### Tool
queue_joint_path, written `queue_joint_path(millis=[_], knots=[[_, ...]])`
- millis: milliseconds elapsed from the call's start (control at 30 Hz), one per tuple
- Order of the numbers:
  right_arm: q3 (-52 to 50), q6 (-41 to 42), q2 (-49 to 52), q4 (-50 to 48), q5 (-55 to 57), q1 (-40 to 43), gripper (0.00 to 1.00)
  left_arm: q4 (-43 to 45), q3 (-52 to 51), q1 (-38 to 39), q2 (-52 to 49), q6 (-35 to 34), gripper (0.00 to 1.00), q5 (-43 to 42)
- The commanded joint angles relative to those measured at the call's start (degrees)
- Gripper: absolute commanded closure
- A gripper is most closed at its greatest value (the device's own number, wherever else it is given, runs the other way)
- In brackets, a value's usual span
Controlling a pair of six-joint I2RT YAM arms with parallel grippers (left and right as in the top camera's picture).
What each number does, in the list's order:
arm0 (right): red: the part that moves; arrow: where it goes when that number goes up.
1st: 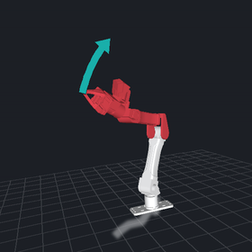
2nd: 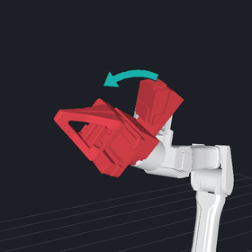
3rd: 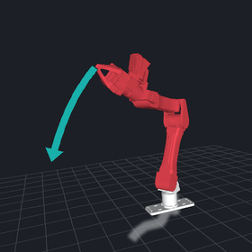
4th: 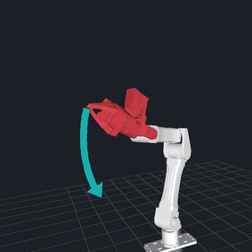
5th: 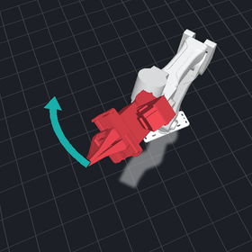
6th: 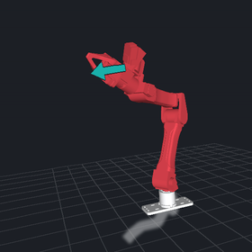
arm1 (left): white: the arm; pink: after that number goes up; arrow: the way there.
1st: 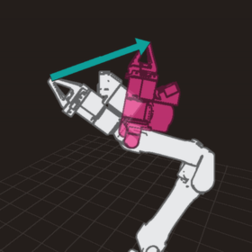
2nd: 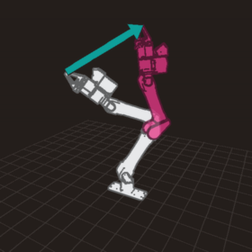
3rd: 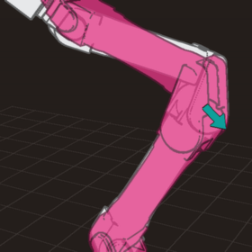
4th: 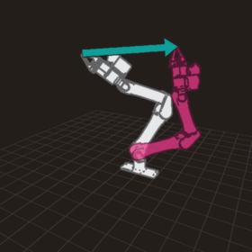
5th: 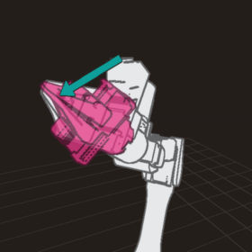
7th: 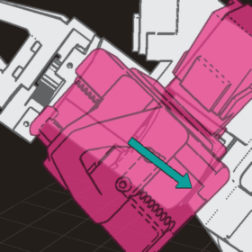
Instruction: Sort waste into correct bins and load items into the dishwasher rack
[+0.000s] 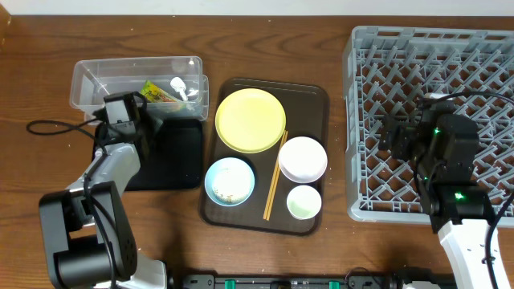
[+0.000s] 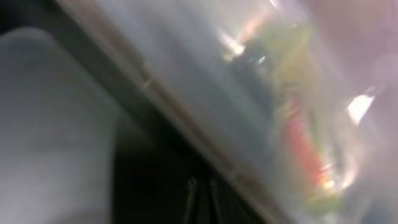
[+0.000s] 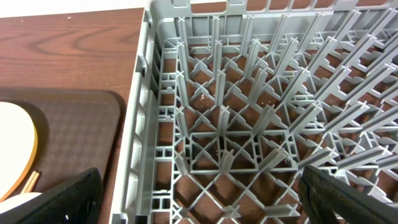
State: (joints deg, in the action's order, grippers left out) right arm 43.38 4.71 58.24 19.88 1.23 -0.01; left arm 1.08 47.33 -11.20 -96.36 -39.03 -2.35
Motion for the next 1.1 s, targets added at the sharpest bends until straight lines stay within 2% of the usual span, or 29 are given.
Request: queue_joint_path(millis=[0, 300, 433, 567, 933, 1067], knots=[[1.2, -0.5, -0.1, -0.2, -0.2, -0.7, 0.01, -1.9, -0.1, -0.8, -0.2, 1.3, 0.92, 0.6], [1.2, -0.5, -0.1, -0.2, -0.2, -0.7, 0.01, -4.0, -0.1, -0.8, -0.3, 0.2, 0.93, 5.5], [1.2, -0.5, -0.1, -0.2, -0.2, -0.7, 0.01, -2.3, -0.1, -0.7, -1.5, 0.2, 0.93, 8.7], [1.2, -0.5, -0.1, -0.2, -0.2, -0.7, 0.01, -0.2, -0.1, -0.7, -4.4, 0.2, 0.92, 8.3], [1.2, -0.5, -0.1, -0.2, -0.2, -0.7, 0.01, 7.3, 0.5, -0.7, -4.3, 8.6, 0.92, 7.6], [1.2, -0.5, -0.1, -0.2, -0.2, -0.7, 0.01, 8.1, 0.6, -0.8, -4.2, 8.6, 0.92, 7.5]])
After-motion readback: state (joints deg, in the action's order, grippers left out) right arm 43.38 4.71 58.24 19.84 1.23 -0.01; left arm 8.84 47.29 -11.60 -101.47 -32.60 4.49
